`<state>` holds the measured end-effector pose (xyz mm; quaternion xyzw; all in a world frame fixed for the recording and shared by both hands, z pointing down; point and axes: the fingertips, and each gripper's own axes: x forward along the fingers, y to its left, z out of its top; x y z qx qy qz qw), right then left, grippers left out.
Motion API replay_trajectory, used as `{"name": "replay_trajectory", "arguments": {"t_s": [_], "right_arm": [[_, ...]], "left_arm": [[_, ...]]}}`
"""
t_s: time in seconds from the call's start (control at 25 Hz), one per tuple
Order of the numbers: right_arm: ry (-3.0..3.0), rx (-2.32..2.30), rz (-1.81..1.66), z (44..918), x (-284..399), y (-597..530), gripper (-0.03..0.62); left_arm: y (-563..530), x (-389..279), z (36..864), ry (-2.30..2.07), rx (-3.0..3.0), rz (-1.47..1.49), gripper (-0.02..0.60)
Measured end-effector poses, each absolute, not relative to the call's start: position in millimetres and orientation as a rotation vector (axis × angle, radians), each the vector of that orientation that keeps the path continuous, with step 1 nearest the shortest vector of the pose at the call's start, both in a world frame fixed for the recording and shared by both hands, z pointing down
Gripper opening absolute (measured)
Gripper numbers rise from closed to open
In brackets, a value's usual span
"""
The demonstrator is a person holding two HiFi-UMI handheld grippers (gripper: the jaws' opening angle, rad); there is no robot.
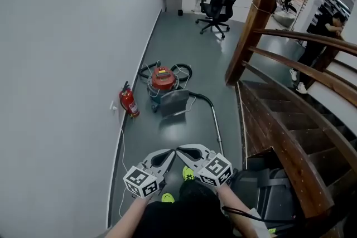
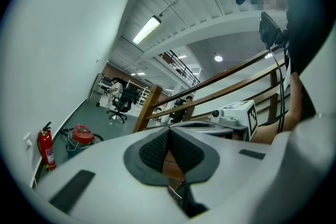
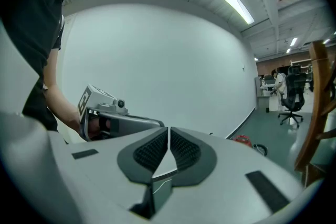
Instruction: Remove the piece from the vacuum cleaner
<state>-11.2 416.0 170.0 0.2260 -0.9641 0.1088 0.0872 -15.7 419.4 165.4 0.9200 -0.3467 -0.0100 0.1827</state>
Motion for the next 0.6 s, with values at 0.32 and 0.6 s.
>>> {"name": "replay_trajectory", "arguments": {"t_s": [0.32, 0.6], "right_arm": [[-2.883, 0.619, 0.358, 175, 1, 352, 0.017], [-2.879, 0.553, 0.411, 185, 17, 306, 0.017]], "left_arm": [[355, -3, 170, -1.018, 2.566, 0.021, 0.006], [310, 14, 180, -1.051, 2.519, 0.041, 0.006]]}}
